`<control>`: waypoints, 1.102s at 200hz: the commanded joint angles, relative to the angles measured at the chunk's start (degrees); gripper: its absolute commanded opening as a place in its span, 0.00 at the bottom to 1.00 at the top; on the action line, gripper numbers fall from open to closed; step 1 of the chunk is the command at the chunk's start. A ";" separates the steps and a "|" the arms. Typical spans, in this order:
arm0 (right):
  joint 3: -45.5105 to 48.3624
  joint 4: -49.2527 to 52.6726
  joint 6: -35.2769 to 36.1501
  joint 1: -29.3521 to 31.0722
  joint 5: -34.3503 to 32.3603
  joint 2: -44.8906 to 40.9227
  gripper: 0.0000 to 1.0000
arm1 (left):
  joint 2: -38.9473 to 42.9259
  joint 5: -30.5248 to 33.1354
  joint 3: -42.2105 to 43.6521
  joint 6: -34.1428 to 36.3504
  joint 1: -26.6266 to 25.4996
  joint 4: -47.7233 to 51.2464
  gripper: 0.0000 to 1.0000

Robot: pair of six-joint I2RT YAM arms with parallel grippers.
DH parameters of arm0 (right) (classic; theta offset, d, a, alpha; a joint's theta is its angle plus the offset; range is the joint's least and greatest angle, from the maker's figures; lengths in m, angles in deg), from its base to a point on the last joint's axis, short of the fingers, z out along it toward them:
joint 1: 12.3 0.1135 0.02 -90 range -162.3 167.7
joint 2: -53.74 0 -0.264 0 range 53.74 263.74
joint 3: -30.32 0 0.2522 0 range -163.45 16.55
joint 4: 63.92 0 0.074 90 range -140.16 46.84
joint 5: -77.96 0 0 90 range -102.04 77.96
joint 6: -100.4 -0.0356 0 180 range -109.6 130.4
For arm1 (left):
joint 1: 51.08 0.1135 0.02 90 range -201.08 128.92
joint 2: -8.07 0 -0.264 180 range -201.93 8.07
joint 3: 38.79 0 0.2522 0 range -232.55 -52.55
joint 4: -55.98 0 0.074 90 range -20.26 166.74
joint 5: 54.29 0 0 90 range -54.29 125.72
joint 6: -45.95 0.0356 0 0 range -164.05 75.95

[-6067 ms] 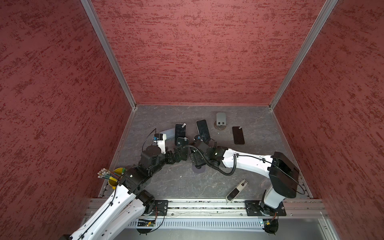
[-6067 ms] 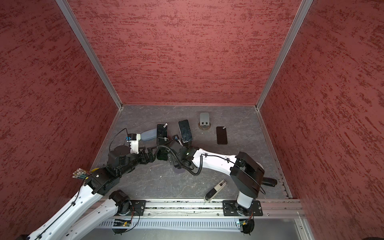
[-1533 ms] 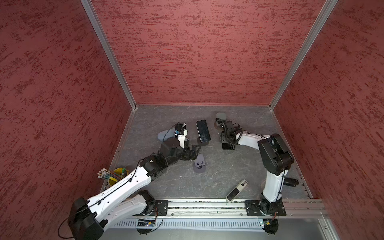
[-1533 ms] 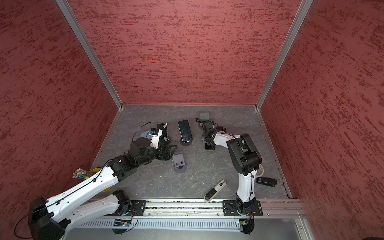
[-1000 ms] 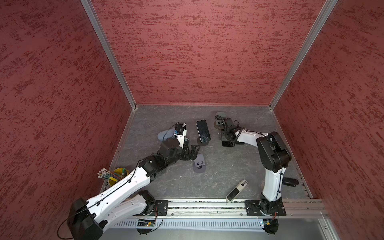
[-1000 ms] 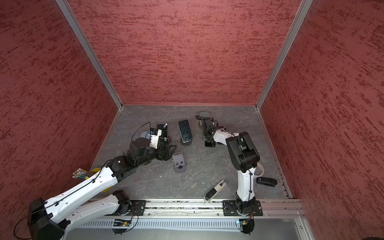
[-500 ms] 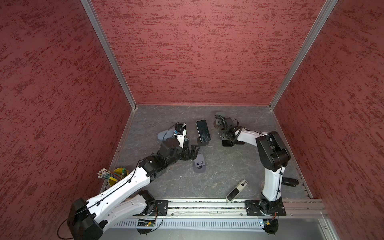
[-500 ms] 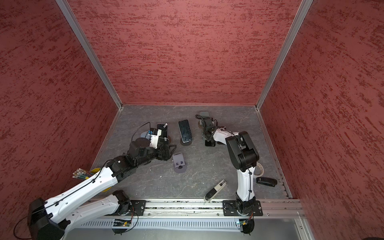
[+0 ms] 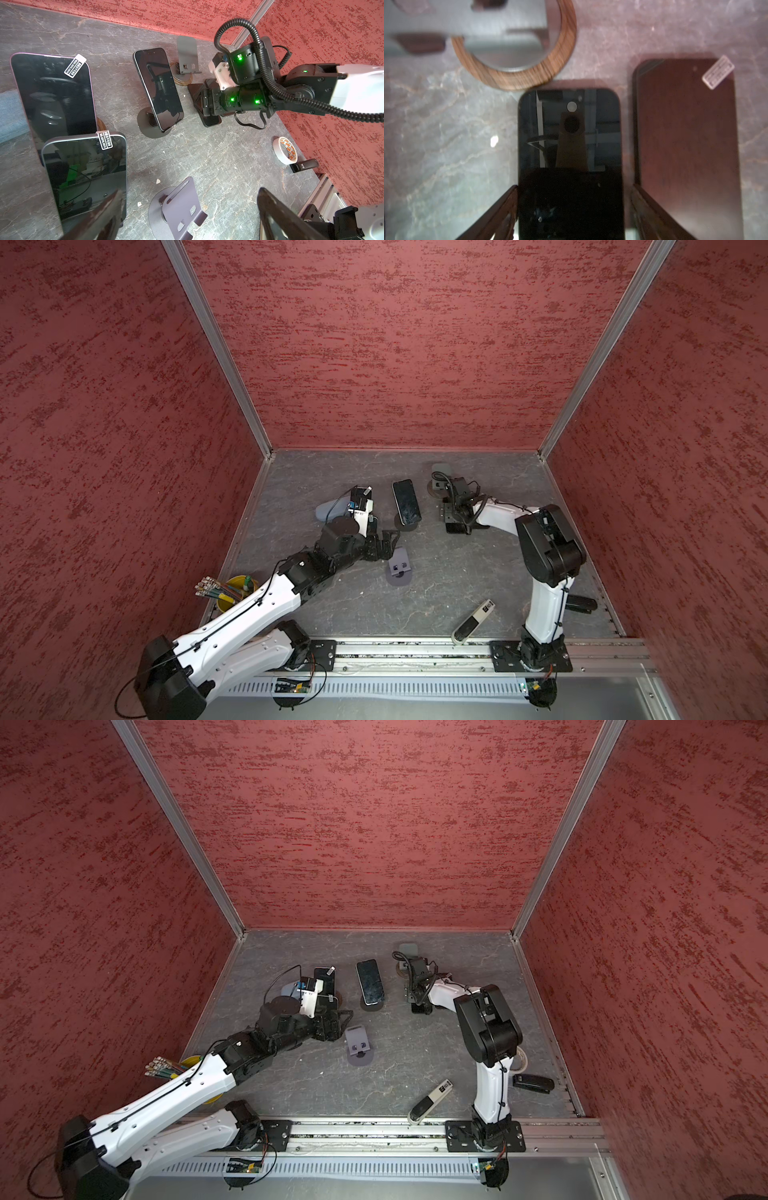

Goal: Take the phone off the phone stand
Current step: 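Lower the black phone flat beside the first phone and open the right gripper, then move the open right gripper back down to the emptied grey stand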

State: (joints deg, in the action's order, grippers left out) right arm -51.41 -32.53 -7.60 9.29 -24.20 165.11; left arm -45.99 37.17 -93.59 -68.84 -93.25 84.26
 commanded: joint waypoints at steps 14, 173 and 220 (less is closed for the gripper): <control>2.85 3.73 -0.19 -0.23 2.30 -4.79 0.85 | -0.25 0.39 0.43 0.32 -0.26 -0.70 1.00; 10.37 3.65 -1.68 10.61 4.74 -25.35 0.90 | 0.07 5.20 0.08 -1.31 0.02 2.35 1.00; 11.47 4.78 -3.23 17.79 3.86 -30.21 0.92 | 2.75 7.39 0.74 -2.16 1.09 4.11 1.00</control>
State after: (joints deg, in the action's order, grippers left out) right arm -40.20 -27.94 -8.96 24.06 -20.81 137.77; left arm -45.12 42.33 -93.59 -70.18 -93.01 86.86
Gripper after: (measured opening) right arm 0.915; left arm 0.995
